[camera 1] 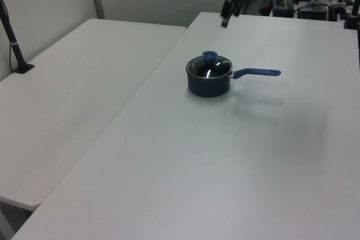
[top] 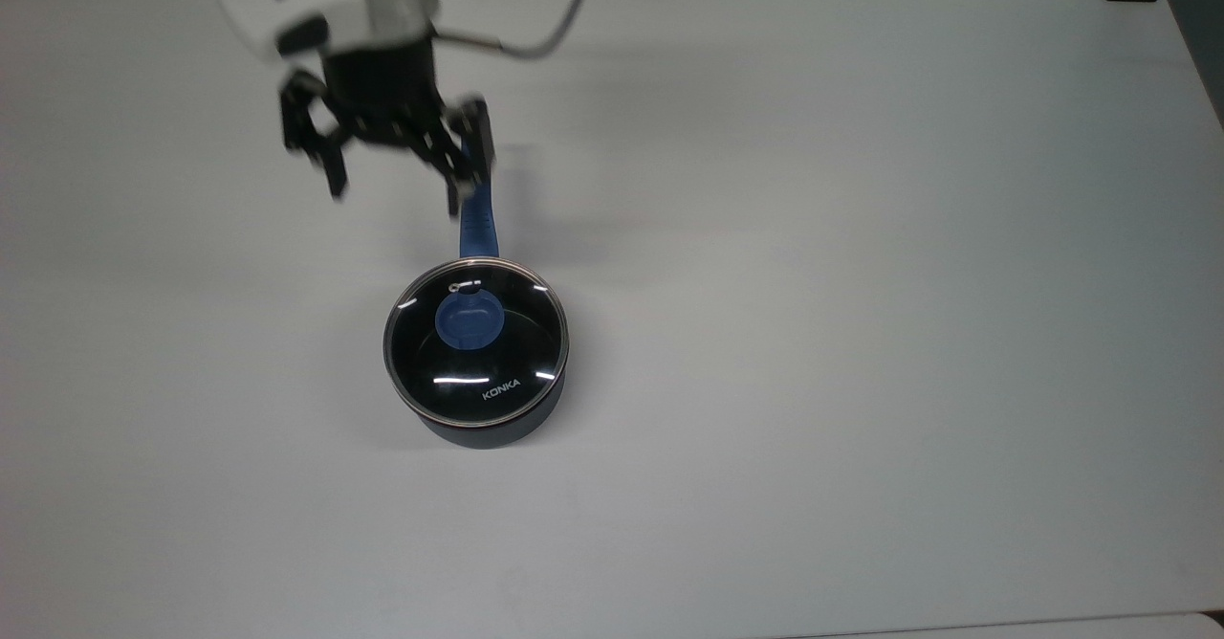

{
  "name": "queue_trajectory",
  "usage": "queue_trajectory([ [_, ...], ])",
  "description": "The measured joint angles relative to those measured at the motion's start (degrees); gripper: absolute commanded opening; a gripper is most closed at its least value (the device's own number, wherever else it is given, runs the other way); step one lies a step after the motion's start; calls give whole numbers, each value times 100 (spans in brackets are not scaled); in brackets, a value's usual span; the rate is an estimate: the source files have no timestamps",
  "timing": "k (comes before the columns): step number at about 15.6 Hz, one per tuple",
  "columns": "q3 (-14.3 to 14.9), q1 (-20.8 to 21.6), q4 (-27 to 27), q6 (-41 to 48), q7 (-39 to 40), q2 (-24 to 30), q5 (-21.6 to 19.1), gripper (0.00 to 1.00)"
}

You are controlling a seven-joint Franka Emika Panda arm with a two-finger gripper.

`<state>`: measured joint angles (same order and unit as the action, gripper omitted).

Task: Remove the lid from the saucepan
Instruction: 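Lower the gripper over the saucepan and grasp the blue lid knob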

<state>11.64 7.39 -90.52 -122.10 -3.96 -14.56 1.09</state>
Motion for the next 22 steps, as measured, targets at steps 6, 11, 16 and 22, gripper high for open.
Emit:
queue_trajectory([
  [6,-272,36,-3,-910,-659,-750,1,100],
  [11,-392,38,-2,-1015,-917,-978,261,100],
  [16,-393,37,-2,-1048,-1057,-1024,464,100],
  [22,-400,35,-8,-1052,-1125,-1089,630,65],
])
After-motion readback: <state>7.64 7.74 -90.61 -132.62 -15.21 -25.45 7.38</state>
